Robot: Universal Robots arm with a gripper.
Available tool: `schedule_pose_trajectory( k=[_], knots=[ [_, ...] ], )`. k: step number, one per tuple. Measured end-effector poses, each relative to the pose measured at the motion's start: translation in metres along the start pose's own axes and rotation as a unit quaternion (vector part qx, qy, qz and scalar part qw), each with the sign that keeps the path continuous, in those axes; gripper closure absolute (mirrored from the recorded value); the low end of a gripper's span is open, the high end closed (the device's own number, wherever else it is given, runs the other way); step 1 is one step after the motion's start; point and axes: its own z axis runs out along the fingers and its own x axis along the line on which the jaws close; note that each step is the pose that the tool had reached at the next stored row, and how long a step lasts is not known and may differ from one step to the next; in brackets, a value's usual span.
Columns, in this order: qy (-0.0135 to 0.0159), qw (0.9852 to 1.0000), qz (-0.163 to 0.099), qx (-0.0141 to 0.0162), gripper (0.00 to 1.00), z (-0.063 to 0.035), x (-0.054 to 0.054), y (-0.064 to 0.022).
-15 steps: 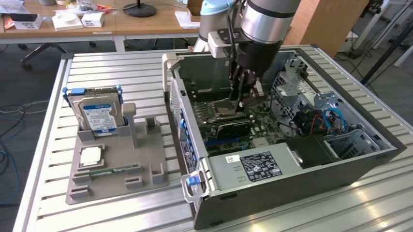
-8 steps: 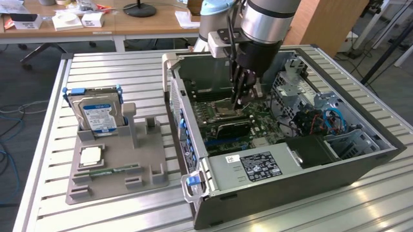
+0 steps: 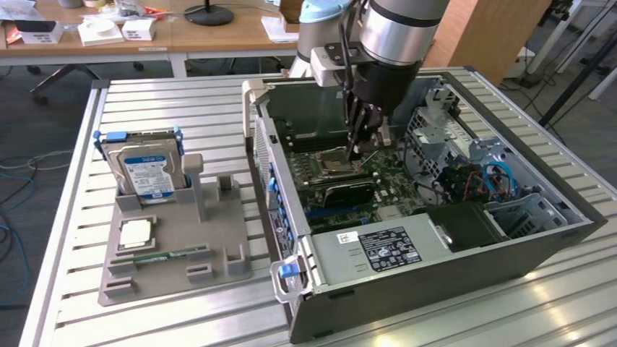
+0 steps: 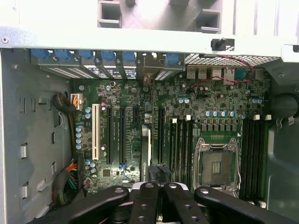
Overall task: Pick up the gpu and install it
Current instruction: 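Press down on the gpu until it lock into place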
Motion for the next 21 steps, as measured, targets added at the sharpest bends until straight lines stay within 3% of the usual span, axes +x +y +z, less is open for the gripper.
schedule_pose_trajectory(
  k=[6,14,21],
  knots=[
    [0.0008,1.0,0.0,0.0,0.9,0.0009,0.0,-0.0001],
    [0.0027,1.0,0.0,0.0,0.9,0.0094,0.001,-0.0001],
    [0.0024,1.0,0.0,0.0,0.9,0.0133,0.001,-0.0001]
  ],
)
